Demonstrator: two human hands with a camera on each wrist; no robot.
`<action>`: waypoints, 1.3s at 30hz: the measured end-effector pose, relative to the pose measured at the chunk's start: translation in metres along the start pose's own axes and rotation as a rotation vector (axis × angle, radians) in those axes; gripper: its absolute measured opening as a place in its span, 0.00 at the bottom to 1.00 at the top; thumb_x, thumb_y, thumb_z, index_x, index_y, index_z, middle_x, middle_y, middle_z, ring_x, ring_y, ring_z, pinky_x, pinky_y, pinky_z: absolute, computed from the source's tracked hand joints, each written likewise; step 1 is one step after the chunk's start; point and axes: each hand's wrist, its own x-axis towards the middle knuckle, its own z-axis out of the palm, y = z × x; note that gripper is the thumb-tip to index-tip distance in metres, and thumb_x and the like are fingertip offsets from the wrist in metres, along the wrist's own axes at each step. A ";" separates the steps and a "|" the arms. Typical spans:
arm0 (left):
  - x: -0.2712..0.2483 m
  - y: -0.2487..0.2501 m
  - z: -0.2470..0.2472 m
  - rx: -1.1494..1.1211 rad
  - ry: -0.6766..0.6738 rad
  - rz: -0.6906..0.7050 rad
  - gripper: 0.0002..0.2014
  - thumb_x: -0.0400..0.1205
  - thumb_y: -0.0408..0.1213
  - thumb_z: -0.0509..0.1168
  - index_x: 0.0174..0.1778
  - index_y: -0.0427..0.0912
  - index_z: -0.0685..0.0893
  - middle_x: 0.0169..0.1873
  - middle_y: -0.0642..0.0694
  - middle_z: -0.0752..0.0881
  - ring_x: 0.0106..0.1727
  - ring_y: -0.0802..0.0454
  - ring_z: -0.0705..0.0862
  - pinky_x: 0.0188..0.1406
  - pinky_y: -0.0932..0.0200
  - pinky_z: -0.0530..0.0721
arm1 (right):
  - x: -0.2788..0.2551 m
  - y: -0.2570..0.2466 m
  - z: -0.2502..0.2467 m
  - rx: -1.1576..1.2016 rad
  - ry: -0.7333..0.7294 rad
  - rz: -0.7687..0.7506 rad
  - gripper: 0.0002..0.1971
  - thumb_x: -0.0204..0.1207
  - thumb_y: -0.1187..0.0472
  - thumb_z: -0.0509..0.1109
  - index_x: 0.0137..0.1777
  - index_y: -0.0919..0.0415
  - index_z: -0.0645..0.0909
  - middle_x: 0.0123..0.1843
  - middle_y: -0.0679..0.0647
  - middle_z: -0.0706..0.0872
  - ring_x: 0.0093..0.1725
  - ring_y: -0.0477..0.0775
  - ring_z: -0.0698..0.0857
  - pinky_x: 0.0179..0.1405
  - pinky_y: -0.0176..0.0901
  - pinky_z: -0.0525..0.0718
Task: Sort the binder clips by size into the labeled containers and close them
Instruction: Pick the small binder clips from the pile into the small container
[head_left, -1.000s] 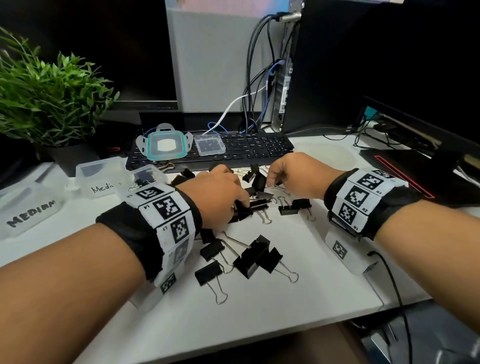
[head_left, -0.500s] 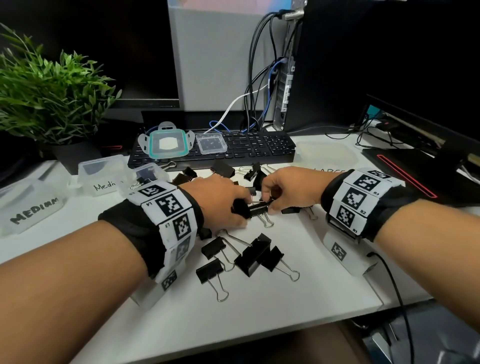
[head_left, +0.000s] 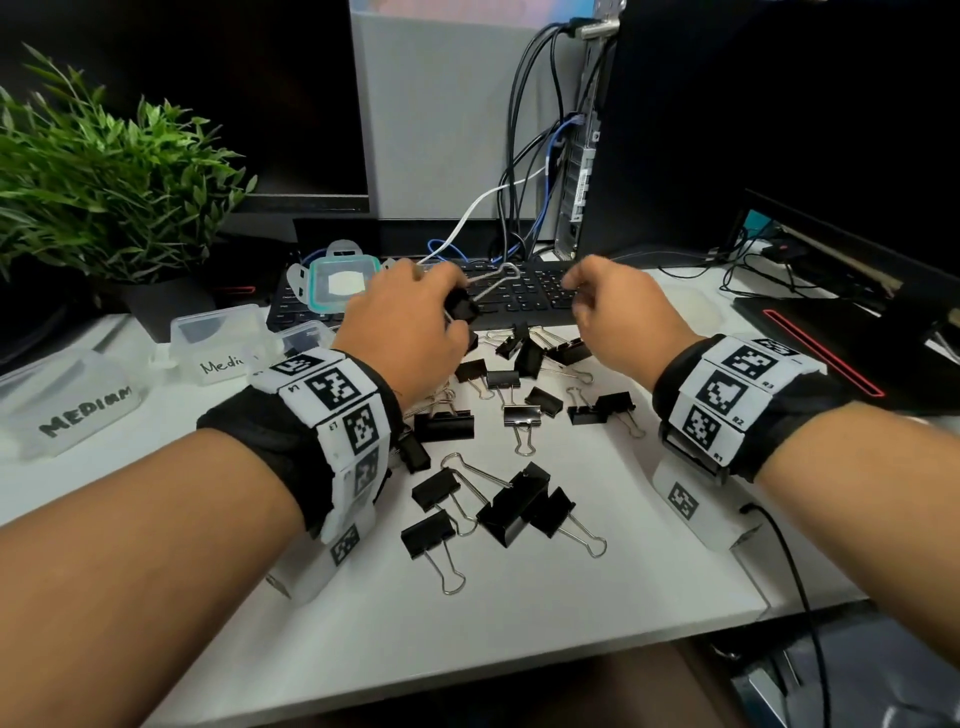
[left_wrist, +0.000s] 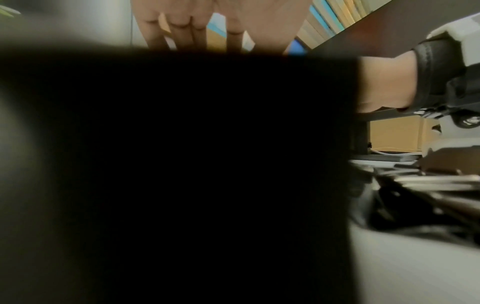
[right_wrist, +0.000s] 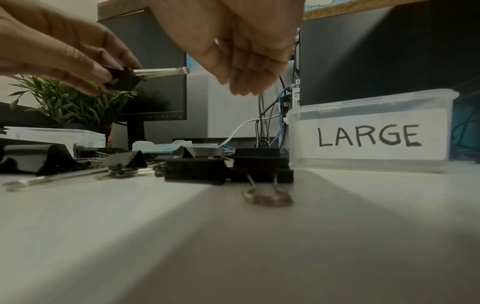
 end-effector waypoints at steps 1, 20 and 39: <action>0.002 -0.003 0.000 0.038 -0.004 -0.031 0.18 0.81 0.45 0.60 0.68 0.54 0.73 0.59 0.44 0.76 0.63 0.44 0.74 0.62 0.46 0.76 | 0.002 0.002 0.000 -0.069 -0.050 0.074 0.18 0.79 0.70 0.61 0.68 0.61 0.76 0.60 0.57 0.83 0.57 0.57 0.81 0.55 0.43 0.79; 0.007 -0.021 0.010 0.455 -0.438 -0.119 0.17 0.81 0.45 0.60 0.66 0.49 0.73 0.60 0.46 0.81 0.69 0.43 0.66 0.62 0.44 0.70 | -0.004 0.000 0.003 -0.674 -0.589 0.059 0.14 0.81 0.68 0.55 0.61 0.67 0.79 0.59 0.60 0.81 0.57 0.59 0.80 0.50 0.43 0.77; -0.021 -0.082 -0.039 0.397 -0.325 0.039 0.18 0.80 0.38 0.65 0.65 0.60 0.78 0.66 0.52 0.75 0.68 0.46 0.64 0.65 0.46 0.74 | -0.007 -0.044 0.029 -0.168 -0.589 -0.424 0.32 0.78 0.69 0.62 0.74 0.34 0.68 0.78 0.46 0.66 0.74 0.55 0.62 0.72 0.50 0.64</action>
